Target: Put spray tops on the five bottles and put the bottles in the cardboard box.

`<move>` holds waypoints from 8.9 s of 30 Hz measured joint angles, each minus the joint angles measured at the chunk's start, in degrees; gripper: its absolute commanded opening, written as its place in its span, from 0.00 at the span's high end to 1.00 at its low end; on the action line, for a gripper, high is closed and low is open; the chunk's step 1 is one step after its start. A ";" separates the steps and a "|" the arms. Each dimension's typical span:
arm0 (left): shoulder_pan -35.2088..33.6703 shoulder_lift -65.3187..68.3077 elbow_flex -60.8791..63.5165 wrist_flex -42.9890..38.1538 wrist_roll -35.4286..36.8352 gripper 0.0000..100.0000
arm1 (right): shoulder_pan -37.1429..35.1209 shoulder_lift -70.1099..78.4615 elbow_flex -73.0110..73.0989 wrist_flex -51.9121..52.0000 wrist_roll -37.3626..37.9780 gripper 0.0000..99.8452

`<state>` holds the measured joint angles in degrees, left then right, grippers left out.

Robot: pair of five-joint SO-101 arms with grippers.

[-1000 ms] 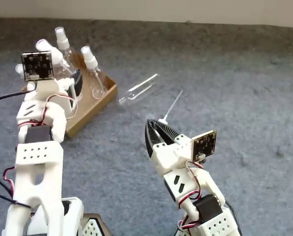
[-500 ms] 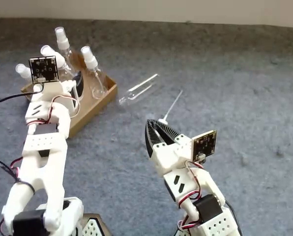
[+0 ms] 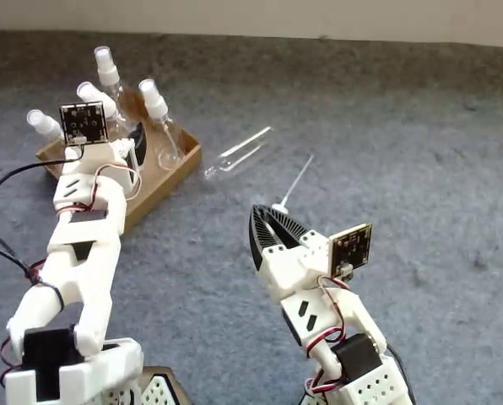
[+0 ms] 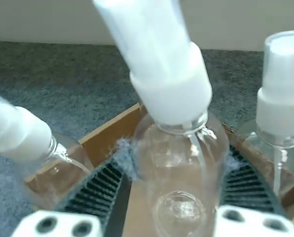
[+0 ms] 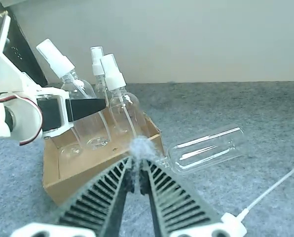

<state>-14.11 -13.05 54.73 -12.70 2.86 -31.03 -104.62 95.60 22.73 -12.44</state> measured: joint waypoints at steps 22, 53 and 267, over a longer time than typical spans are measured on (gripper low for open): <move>-0.09 14.42 0.00 -15.74 -3.60 0.84 | 0.00 0.00 0.00 0.00 0.00 0.98; -2.02 22.59 -2.55 -22.42 -3.25 0.83 | 0.00 0.00 0.00 0.00 0.00 0.98; 32.00 34.73 -104.70 113.67 -18.73 0.92 | 22.51 0.00 0.00 2.73 -0.18 0.98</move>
<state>17.89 21.67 -49.98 100.97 -15.87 -8.53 -104.62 95.60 25.45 -12.62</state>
